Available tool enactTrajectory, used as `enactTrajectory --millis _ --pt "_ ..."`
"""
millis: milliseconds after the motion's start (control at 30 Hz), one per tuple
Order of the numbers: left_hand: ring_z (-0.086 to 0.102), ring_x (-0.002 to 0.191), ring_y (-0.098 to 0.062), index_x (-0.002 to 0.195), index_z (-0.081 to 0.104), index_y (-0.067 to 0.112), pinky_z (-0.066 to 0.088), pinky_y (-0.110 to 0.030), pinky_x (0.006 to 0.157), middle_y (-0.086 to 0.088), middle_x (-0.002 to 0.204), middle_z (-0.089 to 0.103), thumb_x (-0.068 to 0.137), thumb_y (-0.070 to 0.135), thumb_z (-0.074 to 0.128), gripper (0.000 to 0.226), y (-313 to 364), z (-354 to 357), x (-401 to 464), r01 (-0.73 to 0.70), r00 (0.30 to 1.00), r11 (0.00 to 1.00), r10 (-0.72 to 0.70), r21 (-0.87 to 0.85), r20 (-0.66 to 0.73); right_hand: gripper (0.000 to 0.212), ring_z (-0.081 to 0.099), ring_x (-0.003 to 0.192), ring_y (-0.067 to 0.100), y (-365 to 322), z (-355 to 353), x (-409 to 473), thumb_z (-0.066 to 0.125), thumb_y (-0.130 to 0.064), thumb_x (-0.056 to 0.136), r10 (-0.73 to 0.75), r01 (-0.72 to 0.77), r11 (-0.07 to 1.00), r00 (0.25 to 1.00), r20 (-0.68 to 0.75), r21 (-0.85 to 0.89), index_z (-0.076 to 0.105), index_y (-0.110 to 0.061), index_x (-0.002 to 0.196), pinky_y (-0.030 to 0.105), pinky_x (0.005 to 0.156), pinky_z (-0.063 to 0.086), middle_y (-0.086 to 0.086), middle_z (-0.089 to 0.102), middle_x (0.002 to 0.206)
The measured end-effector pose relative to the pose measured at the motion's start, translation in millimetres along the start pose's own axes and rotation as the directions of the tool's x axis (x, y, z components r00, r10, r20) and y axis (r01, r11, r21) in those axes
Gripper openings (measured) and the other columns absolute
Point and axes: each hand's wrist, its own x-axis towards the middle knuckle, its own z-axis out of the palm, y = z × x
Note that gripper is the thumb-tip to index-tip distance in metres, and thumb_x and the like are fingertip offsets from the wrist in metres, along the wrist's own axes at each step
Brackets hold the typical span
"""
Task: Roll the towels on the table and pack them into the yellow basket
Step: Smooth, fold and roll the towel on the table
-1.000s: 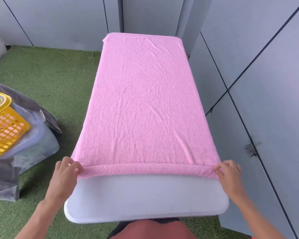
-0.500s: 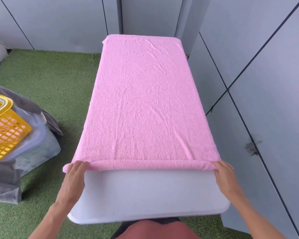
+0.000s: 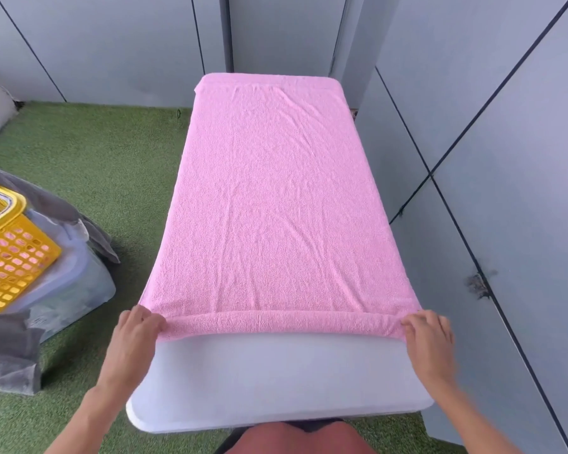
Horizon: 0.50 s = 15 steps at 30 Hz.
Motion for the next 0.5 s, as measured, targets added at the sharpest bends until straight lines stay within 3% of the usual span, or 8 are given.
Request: enactTrajectory --millis 67,133,200,300,433,500 --pt "0.046 0.088 -0.026 0.096 0.065 0.007 0.051 -0.044 0.069 -0.007 0.099 0.055 0.075 -0.010 0.069 0.027 7 9 -20 -0.052 0.998 0.999 0.052 0.007 -0.036 0.031 0.044 0.101 0.029 0 6 -14 0.070 -0.001 0.078 -0.075 0.075 0.997 0.997 0.008 0.009 0.066 -0.006 0.108 0.040 0.092 0.037 0.009 0.058 0.104" --pt "0.050 0.101 -0.033 0.111 0.056 0.004 0.053 -0.049 0.078 -0.013 0.113 0.053 0.073 -0.009 0.070 0.043 13 15 -34 -0.069 0.997 0.998 0.069 0.013 -0.026 0.049 0.042 0.112 0.031 2 13 -21 0.073 0.000 0.074 -0.134 0.133 0.991 0.990 0.045 0.028 0.058 0.000 0.121 0.038 0.100 0.032 0.013 0.054 0.115" --pt "0.048 0.108 -0.035 0.120 0.050 0.003 0.053 -0.049 0.083 -0.015 0.121 0.049 0.074 -0.009 0.068 0.051 14 21 -33 -0.073 0.997 0.997 0.073 0.020 -0.004 0.049 0.040 0.119 0.032 0 14 -13 0.069 0.005 0.076 -0.107 0.099 0.991 0.990 0.088 0.086 0.056 0.003 0.123 0.038 0.105 0.030 0.016 0.052 0.121" --pt "0.050 0.107 -0.035 0.116 0.053 0.005 0.053 -0.048 0.078 -0.010 0.116 0.053 0.075 -0.013 0.064 0.046 12 23 -12 -0.048 0.999 0.999 0.048 -0.006 0.015 0.042 0.043 0.117 0.029 -9 10 8 0.056 0.016 0.079 -0.030 0.007 0.984 0.992 0.126 0.180 0.062 0.003 0.118 0.037 0.102 0.035 0.015 0.053 0.121" --pt "0.054 0.096 -0.032 0.100 0.064 0.006 0.047 -0.044 0.072 -0.005 0.099 0.060 0.082 -0.009 0.060 0.024 4 13 10 -0.022 0.995 0.999 0.026 -0.038 0.101 0.052 0.034 0.099 0.013 -6 5 13 0.046 0.022 0.078 -0.058 0.039 0.990 0.989 0.133 0.138 0.066 -0.007 0.117 0.037 0.091 0.042 0.008 0.055 0.112" --pt "0.058 0.095 -0.034 0.100 0.069 0.006 0.044 -0.042 0.077 -0.006 0.098 0.063 0.084 -0.008 0.059 0.023 -1 7 9 0.006 0.985 0.997 0.008 -0.082 0.172 0.044 0.042 0.101 0.021 7 1 7 0.047 0.019 0.081 -0.095 0.080 0.994 0.974 0.207 0.076 0.067 -0.005 0.114 0.037 0.089 0.041 0.008 0.058 0.107"
